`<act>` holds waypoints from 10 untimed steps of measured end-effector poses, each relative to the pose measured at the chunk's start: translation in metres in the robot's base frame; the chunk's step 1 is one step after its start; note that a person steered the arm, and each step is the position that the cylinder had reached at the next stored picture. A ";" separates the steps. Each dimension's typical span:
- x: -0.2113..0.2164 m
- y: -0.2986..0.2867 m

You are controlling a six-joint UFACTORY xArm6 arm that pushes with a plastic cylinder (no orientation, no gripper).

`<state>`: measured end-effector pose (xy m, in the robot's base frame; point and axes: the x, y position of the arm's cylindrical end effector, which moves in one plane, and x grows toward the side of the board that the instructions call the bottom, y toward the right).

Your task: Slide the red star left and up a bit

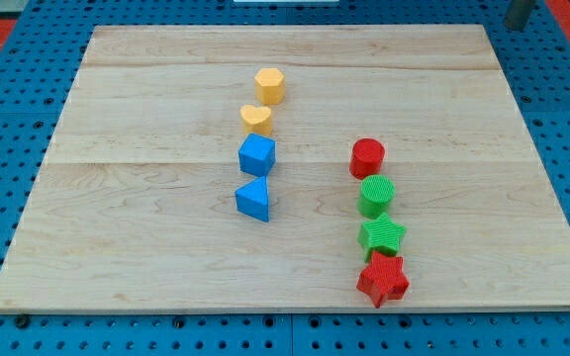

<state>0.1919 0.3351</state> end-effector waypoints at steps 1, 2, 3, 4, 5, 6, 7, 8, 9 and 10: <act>0.001 0.000; 0.001 0.000; 0.002 0.010; 0.005 0.010; 0.003 0.010; 0.006 0.010; 0.009 0.010; 0.009 0.010; 0.053 0.010; 0.139 -0.006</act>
<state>0.3309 0.3296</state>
